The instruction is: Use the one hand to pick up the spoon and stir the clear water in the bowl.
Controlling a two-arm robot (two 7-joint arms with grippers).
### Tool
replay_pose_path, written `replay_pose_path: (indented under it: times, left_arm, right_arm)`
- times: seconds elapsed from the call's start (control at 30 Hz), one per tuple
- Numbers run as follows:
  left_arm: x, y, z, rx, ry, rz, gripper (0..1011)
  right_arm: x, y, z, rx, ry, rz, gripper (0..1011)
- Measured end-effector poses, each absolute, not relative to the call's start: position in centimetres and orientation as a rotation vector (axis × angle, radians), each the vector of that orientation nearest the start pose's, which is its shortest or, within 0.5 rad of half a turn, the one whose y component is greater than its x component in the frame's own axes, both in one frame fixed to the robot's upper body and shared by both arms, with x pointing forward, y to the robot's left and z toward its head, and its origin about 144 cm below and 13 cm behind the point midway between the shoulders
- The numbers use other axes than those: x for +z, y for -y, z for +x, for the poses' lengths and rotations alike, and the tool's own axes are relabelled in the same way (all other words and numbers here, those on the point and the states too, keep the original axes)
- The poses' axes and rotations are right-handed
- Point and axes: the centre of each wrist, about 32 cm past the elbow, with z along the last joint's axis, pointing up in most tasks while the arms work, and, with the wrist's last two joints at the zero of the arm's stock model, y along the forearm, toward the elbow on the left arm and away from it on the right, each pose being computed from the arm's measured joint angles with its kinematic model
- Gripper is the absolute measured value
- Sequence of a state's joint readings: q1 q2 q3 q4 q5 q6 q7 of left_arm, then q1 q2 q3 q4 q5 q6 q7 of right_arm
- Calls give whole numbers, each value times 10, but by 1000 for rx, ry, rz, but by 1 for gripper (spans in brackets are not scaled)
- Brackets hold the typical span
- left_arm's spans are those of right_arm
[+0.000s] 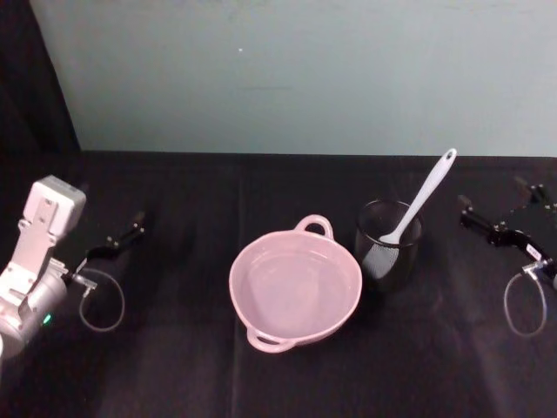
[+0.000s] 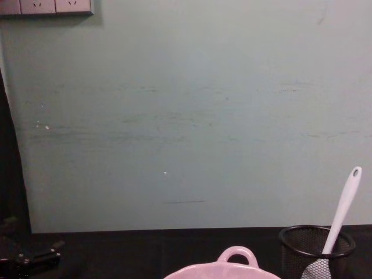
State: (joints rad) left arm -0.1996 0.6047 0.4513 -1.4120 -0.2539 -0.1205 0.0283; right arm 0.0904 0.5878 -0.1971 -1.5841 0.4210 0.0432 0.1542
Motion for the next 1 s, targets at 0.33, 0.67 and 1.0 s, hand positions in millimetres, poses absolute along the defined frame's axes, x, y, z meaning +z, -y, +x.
replay_pose_path:
  times: [0.33,0.67,1.0]
  left_arm:
    - [1140,-310,489,1248,285,304,1005]
    - [1140,-310,489,1248,285,305,1005]
    - [1140,-310,489,1248,285,304,1005]
  right_arm:
    - [1178,331,480,-1310,214,-247,1003]
    - [1155,333,485,-1301,196,-267,1003]
    - [1148,328,492,-1266,161,-369,1003]
